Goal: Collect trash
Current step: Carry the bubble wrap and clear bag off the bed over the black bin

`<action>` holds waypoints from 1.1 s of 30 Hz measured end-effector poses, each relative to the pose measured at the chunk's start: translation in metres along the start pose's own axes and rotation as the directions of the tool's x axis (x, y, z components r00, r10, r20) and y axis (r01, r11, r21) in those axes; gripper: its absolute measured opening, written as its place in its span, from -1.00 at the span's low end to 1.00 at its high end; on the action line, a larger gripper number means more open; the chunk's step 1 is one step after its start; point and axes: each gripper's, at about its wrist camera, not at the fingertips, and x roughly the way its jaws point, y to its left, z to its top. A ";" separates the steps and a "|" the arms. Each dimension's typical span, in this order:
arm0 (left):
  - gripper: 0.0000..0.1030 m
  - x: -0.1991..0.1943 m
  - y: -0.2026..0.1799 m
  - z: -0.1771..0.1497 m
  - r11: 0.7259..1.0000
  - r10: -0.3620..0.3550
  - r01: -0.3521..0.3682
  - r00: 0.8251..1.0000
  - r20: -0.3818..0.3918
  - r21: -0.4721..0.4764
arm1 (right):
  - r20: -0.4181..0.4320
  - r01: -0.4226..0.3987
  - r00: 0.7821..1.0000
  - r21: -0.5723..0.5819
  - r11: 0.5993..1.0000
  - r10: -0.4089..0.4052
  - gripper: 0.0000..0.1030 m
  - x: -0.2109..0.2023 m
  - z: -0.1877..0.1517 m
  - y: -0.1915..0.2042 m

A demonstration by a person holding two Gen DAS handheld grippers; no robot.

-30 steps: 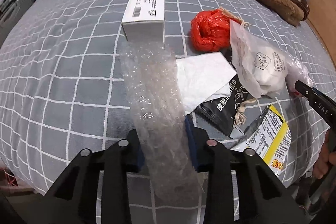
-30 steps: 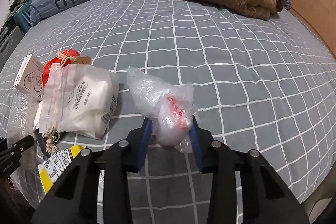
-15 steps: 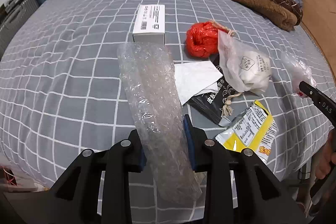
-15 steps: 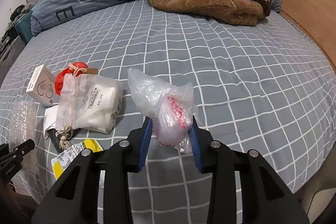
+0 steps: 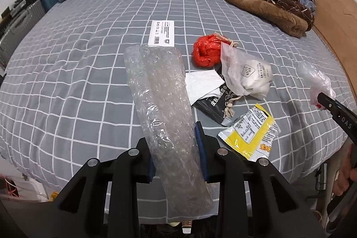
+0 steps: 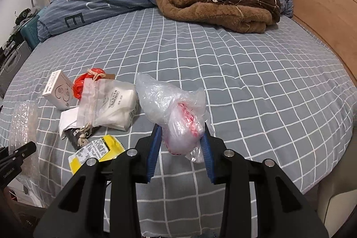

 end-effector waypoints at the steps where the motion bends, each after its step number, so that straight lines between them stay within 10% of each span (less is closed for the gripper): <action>1: -0.44 -0.002 0.000 -0.001 1.000 0.000 0.000 1.000 0.004 0.003 | 0.004 0.001 1.000 0.000 1.000 -0.001 -0.35 -0.003 -0.001 0.000; 33: -0.44 -0.093 -0.010 -0.061 0.998 -0.063 0.062 0.996 0.069 0.020 | 0.062 -0.051 0.997 -0.027 0.998 0.053 -0.35 -0.113 -0.060 0.033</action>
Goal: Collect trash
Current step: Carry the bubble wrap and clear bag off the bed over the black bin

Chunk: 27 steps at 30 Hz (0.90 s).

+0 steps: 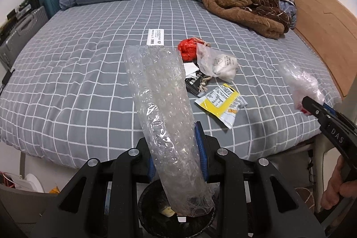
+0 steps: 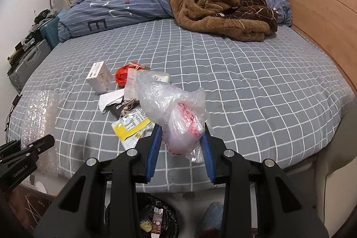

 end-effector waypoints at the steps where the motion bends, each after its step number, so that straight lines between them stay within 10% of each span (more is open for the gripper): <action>1: -0.44 -0.002 -0.001 -0.002 1.000 -0.001 0.001 1.000 0.001 0.001 | 0.001 -0.002 1.000 -0.005 1.000 0.002 -0.35 -0.003 -0.003 0.002; 27: -0.44 -0.038 -0.006 -0.062 0.999 -0.041 0.041 0.999 0.001 0.000 | -0.033 -0.034 0.999 -0.026 0.999 0.033 -0.35 -0.036 -0.063 0.017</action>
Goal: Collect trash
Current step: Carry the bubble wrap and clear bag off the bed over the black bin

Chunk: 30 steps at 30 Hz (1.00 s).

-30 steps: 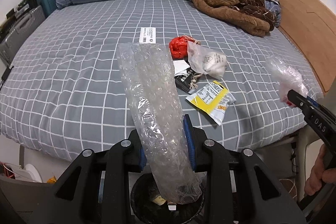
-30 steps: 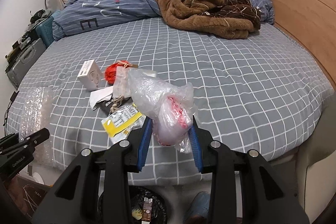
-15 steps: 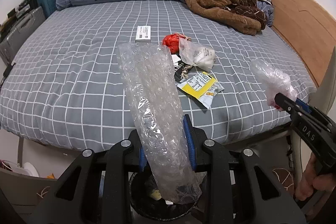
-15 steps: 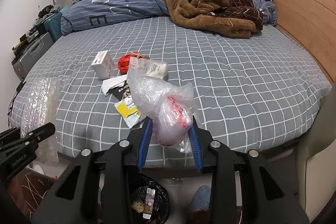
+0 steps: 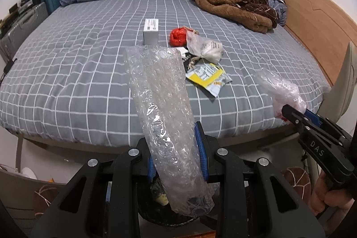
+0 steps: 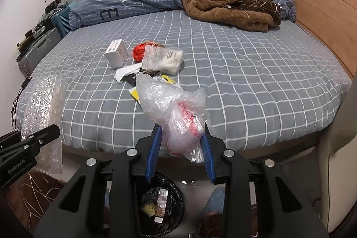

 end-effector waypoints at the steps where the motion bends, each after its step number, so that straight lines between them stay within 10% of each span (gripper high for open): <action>1: -0.44 0.000 0.000 -0.003 1.000 0.000 0.000 1.000 -0.001 0.000 | -0.003 0.001 1.000 -0.002 1.000 -0.001 -0.35 0.000 -0.003 0.000; 30: -0.44 0.049 0.009 -0.083 0.999 -0.019 0.016 0.992 -0.127 -0.029 | -0.177 -0.008 0.984 -0.007 1.000 0.006 -0.35 0.043 -0.092 0.010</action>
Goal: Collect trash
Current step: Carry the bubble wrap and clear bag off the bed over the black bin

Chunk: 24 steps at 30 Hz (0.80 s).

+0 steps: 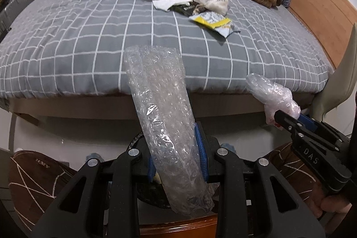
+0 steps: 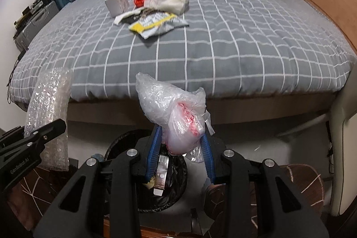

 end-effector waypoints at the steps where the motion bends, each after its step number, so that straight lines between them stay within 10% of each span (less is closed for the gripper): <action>1: -0.44 0.002 0.001 -0.001 1.000 0.002 -0.002 1.000 -0.003 -0.001 | -0.005 0.000 1.000 0.000 1.000 0.000 -0.35 0.002 -0.002 0.001; 24: -0.44 0.102 0.017 -0.042 0.999 0.026 -0.029 0.982 -0.189 -0.014 | -0.179 0.017 0.984 -0.033 0.999 -0.023 -0.35 0.078 -0.047 0.012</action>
